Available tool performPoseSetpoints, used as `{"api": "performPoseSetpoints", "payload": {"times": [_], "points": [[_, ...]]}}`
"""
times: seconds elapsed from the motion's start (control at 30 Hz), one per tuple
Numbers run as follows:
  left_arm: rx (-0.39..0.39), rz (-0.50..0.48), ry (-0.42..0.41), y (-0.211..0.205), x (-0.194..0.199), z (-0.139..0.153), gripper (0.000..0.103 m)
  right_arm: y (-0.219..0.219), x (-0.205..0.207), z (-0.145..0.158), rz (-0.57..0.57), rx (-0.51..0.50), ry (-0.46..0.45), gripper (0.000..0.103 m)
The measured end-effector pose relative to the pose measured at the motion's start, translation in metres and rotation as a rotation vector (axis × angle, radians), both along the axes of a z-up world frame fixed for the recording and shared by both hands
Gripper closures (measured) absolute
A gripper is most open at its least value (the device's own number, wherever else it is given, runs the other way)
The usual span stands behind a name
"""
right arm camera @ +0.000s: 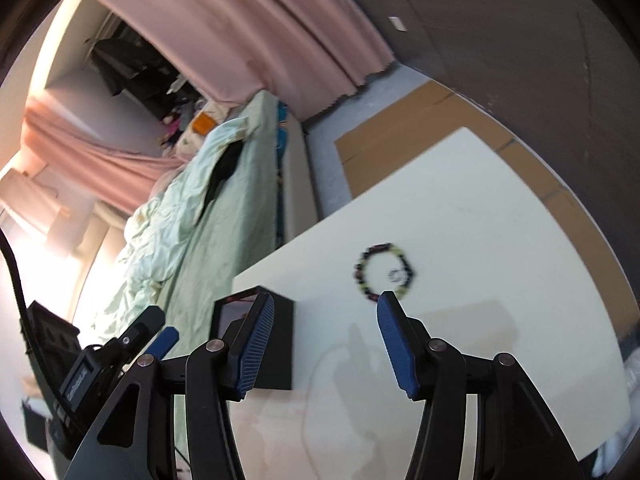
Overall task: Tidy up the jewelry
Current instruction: 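Move the left gripper to the dark bead bracelet and grasp it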
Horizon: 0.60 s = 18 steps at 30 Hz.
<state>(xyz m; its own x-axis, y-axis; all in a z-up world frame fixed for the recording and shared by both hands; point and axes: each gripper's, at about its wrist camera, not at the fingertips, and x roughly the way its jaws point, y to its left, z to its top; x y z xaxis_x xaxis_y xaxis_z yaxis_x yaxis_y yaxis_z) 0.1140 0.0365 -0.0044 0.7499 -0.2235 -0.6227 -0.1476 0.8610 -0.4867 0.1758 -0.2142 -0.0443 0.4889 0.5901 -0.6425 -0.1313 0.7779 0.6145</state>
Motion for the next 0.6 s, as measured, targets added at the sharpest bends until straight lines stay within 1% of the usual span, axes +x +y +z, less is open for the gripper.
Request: {"api": "performPoseSetpoints", "payload": {"times": [0.17,0.3,0.37,0.5,0.6], "points": [[0.010,-0.034,0.022,-0.023,0.017,-0.006,0.035,-0.014,0.007,-0.008,-0.041,-0.031,0.045,0.048],[0.036,-0.063,0.043,-0.041,0.029,-0.012,0.041,-0.028,0.014,-0.014,-0.069,-0.029,0.078,0.048],[0.057,-0.059,0.061,-0.048,0.035,-0.017,0.043,-0.035,0.017,-0.016,-0.090,-0.035,0.091,0.048],[0.081,-0.062,0.101,-0.060,0.049,-0.027,0.051,-0.048,0.025,-0.022,-0.130,-0.017,0.122,0.048],[0.109,-0.067,0.127,-0.069,0.059,-0.034,0.054,-0.055,0.030,-0.025,-0.152,-0.003,0.131,0.048]]}}
